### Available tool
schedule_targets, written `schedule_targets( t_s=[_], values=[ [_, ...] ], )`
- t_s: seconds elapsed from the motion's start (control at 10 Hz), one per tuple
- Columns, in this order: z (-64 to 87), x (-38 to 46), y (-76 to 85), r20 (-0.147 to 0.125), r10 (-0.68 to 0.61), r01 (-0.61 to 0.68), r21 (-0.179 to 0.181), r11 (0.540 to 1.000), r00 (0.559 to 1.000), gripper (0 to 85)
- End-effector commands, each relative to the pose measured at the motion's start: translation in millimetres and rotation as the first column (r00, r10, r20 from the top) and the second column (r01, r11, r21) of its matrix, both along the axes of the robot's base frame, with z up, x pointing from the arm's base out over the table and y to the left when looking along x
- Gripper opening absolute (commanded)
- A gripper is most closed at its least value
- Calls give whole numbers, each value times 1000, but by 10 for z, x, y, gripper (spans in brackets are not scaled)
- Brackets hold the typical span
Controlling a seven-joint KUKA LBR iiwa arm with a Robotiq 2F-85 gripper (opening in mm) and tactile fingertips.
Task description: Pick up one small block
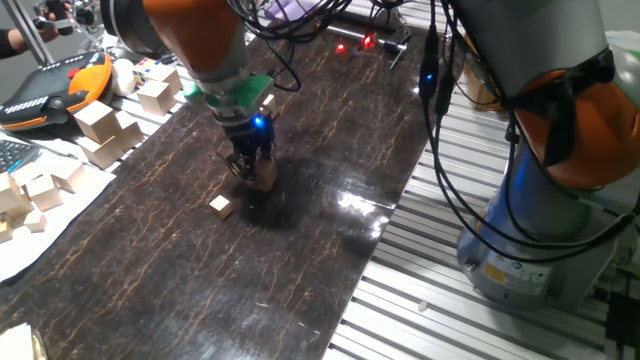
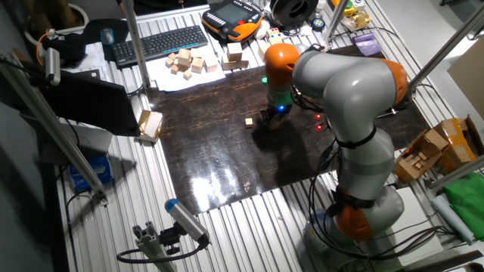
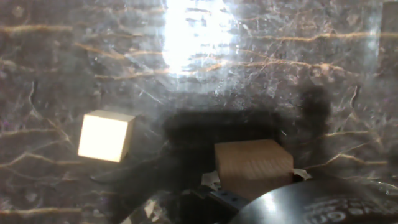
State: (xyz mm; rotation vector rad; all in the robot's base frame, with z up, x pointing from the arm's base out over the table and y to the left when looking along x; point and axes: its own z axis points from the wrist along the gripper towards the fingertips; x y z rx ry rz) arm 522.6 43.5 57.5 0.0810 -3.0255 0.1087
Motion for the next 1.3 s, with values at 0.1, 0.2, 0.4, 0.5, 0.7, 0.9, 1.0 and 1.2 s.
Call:
schedule_targets(
  t_s=[0.1, 0.2, 0.4, 0.5, 0.7, 0.9, 1.0, 1.2],
  values=[
    [354, 117, -32, -3, 24, -24, 24, 999, 1000, 10],
    [598, 204, -77, -35, 22, -21, 35, 999, 999, 7],
    [1070, 354, -186, -34, 9, -8, 47, 999, 999, 7],
    [1278, 419, -233, -36, 5, -3, 45, 999, 999, 7],
    [1541, 452, -343, 4, 6, -6, 40, 999, 1000, 7],
    [1626, 409, -399, 27, 7, -8, 43, 999, 1000, 7],
    [1654, 375, -402, 36, 5, -7, 40, 999, 999, 7],
    [1691, 338, -404, 47, 5, -6, 32, 999, 999, 7]
  ],
)
